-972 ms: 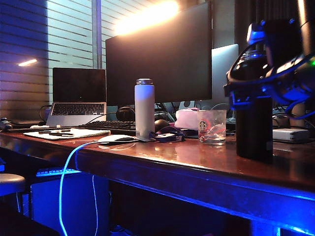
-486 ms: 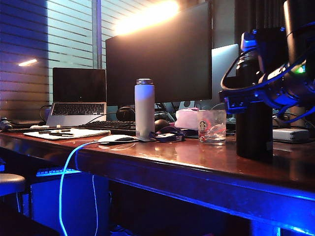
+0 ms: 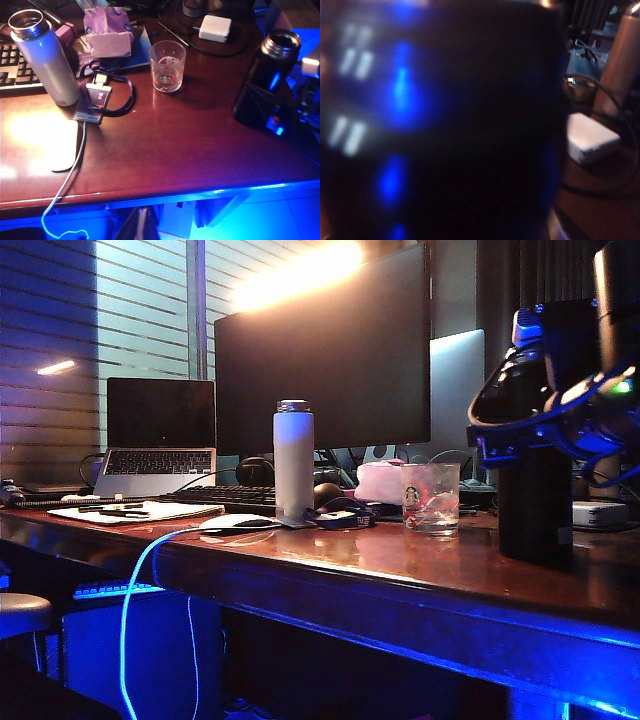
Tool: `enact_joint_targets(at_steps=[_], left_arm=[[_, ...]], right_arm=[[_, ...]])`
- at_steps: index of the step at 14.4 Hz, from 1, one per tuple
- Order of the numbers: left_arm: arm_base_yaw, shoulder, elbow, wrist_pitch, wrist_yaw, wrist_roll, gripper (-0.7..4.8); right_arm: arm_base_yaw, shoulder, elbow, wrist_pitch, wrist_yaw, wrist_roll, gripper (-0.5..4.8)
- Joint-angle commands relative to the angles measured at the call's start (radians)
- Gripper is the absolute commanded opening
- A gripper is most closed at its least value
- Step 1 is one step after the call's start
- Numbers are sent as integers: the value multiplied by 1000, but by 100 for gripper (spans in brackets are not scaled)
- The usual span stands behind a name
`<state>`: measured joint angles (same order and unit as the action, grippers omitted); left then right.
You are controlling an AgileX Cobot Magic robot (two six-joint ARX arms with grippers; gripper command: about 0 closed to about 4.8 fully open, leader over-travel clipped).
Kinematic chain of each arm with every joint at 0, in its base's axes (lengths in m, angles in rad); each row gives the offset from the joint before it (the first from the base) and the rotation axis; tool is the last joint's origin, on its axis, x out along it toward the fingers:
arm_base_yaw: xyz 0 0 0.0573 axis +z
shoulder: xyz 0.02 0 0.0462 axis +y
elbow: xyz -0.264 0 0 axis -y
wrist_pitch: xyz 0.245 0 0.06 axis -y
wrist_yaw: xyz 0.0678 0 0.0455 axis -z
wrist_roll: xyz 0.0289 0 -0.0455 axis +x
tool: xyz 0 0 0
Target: Pick up the black thermos, pour a little water from inside into the glass cup, then place the black thermos back on the table.
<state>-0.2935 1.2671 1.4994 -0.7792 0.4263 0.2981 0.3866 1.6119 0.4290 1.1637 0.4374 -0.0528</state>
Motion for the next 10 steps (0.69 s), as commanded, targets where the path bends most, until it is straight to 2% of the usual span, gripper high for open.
enact_joint_targets(at_steps=[1, 10], left_arm=[[0, -3, 5, 3, 8, 0, -3], [0, -3, 5, -5, 7, 1, -3]], right_arm=[[-8, 38, 38, 28, -40, -1, 479], [-8, 74, 60, 28, -27, -2, 479]])
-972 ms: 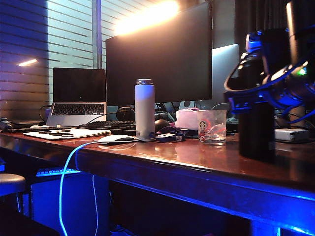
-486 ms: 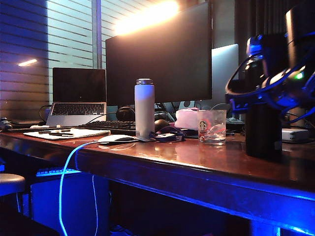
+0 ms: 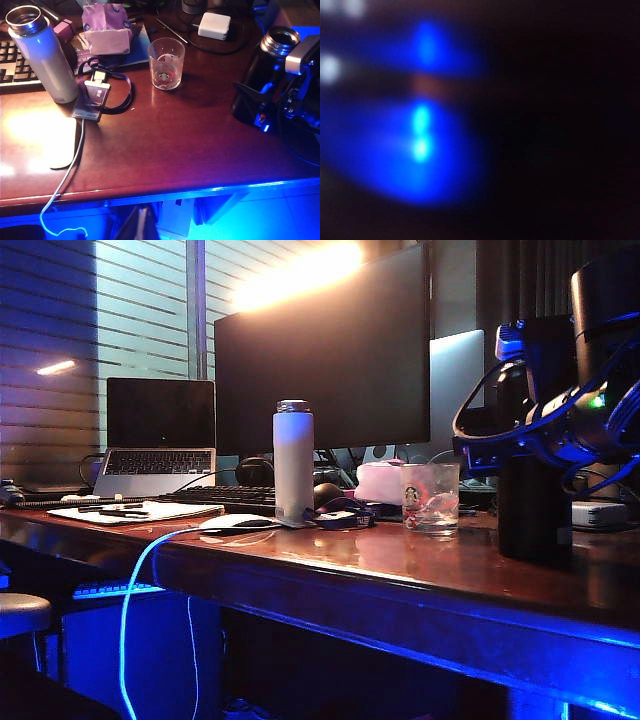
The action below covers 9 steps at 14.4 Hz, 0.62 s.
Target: Pick up the black thermos, pour a little water from inside into the glass cup, then place the black thermos back on the table.
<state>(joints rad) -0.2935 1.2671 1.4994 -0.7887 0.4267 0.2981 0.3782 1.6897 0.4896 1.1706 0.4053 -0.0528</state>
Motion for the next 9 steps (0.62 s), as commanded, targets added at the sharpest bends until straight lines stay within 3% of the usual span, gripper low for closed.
enact_joint_targets(at_steps=[1, 3, 4, 5, 9], left_arm=[[0, -3, 5, 5, 7, 1, -3], [0, -3, 5, 5, 7, 1, -3], [0, -3, 5, 5, 7, 1, -3], [0, -3, 5, 5, 7, 1, -3], [0, -3, 5, 5, 7, 1, -3]], right_arm=[[0, -3, 0, 21, 5, -4, 414], [0, -3, 0, 15, 5, -15, 150], [0, -3, 0, 14, 5, -31, 55], [0, -3, 0, 13, 4, -31, 18], [0, -3, 3, 9, 58, -30, 17]])
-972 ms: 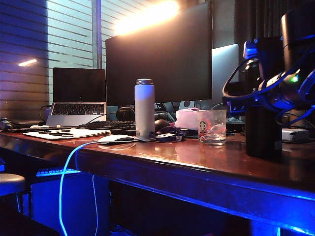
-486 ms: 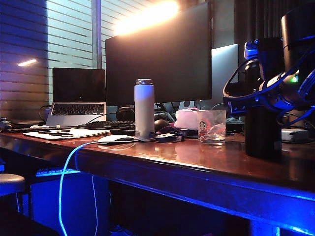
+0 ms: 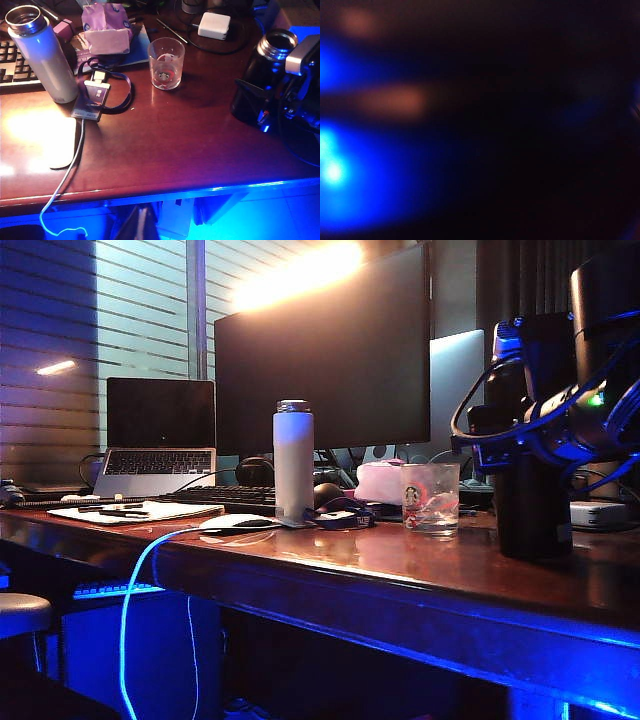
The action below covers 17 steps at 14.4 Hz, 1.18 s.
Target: Pick up the black thermos, pour a little water from inside into the glass cup, then place the black thermos back on the table.
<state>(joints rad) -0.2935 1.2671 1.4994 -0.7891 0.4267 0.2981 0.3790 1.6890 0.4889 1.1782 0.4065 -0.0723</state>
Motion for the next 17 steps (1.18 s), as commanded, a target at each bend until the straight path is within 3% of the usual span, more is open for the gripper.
enact_joint_targets(at_steps=[1, 4, 9, 13, 17], left_arm=[[0, -3, 5, 5, 7, 1, -3], [0, -3, 5, 4, 7, 0, -3], [0, -3, 5, -1, 8, 0, -3], [0, -3, 5, 0, 7, 0, -3], [0, -3, 5, 5, 7, 1, -3]], right_arm=[[-1, -3, 8, 1, 71, -11, 18], [-1, -3, 70, -27, 71, -40, 18], [-31, -2, 285, -286, 54, -57, 17], [-113, 26, 457, -456, -3, -70, 17], [-140, 122, 593, -548, -50, -174, 17]])
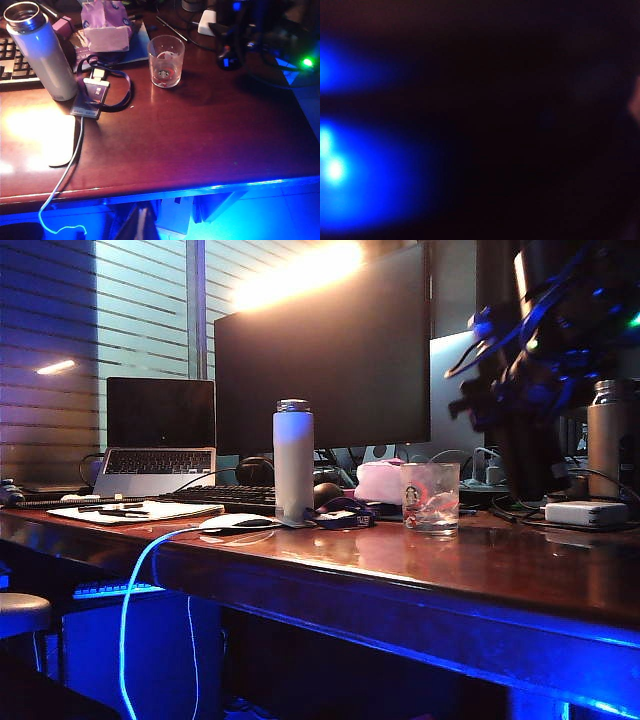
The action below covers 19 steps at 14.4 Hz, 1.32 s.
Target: Pick up the black thermos, pour a little water from inside into the glass cup, then place the black thermos back on the table.
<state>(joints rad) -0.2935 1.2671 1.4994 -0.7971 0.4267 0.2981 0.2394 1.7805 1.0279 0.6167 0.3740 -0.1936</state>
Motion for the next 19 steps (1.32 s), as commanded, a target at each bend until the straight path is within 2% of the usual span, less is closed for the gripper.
enact_joint_targets(at_steps=[1, 5, 9, 15, 19], left_arm=[[0, -3, 6, 15, 7, 1, -3], [0, -3, 5, 13, 7, 1, -3], [0, -3, 5, 12, 7, 1, -3], [0, -3, 5, 7, 7, 0, -3], [0, -3, 5, 5, 7, 0, -3]], right_arm=[[-1, 69, 85, 5, -18, -80, 17], [-26, 141, 147, -19, -13, -110, 18], [-38, 185, 201, -23, -14, -242, 18], [-40, 238, 282, -65, -18, -314, 18], [-39, 266, 313, -76, -10, -467, 18]])
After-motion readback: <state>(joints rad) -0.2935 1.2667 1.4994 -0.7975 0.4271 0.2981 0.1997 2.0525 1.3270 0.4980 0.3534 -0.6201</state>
